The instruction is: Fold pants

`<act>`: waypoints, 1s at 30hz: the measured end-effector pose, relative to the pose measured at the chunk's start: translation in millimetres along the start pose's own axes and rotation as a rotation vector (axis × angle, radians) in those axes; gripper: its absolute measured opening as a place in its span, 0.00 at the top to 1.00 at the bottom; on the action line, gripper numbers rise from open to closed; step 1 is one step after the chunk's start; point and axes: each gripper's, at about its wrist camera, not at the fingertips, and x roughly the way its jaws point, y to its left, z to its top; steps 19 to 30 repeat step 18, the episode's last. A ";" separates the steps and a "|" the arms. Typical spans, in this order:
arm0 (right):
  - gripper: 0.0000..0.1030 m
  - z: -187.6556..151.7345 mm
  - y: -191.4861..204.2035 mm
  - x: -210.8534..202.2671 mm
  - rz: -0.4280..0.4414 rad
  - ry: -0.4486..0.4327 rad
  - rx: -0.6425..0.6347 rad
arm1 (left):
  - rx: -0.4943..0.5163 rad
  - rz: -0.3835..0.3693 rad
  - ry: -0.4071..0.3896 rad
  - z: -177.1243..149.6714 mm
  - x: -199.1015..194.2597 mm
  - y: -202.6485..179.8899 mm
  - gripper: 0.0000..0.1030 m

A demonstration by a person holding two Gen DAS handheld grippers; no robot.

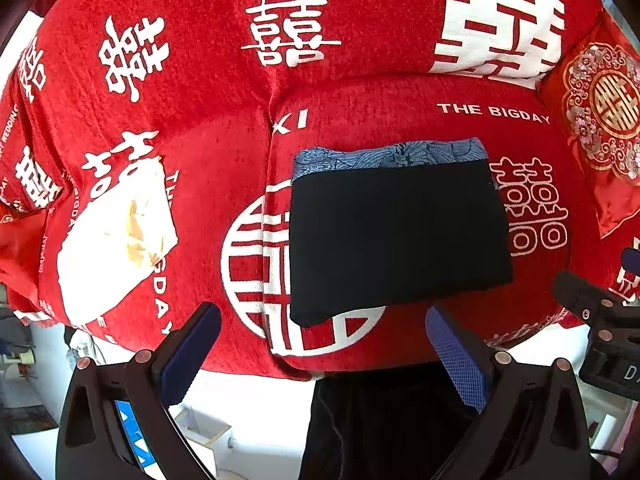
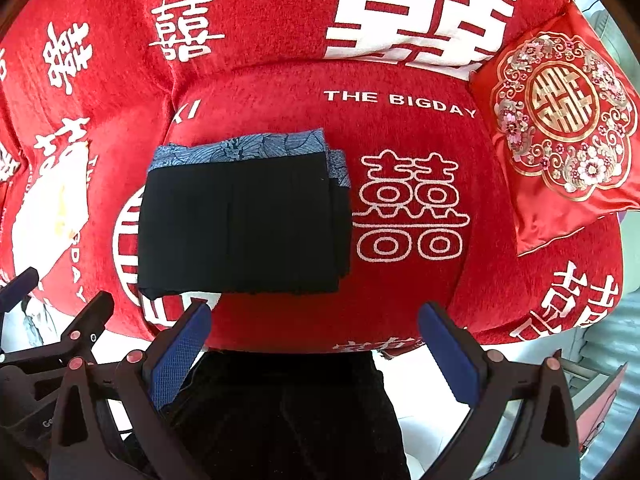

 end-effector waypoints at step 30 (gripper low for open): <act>0.00 -3.7 5.8 1.6 0.002 0.001 -0.008 | -0.014 -0.020 -0.009 -1.7 -1.2 3.5 0.00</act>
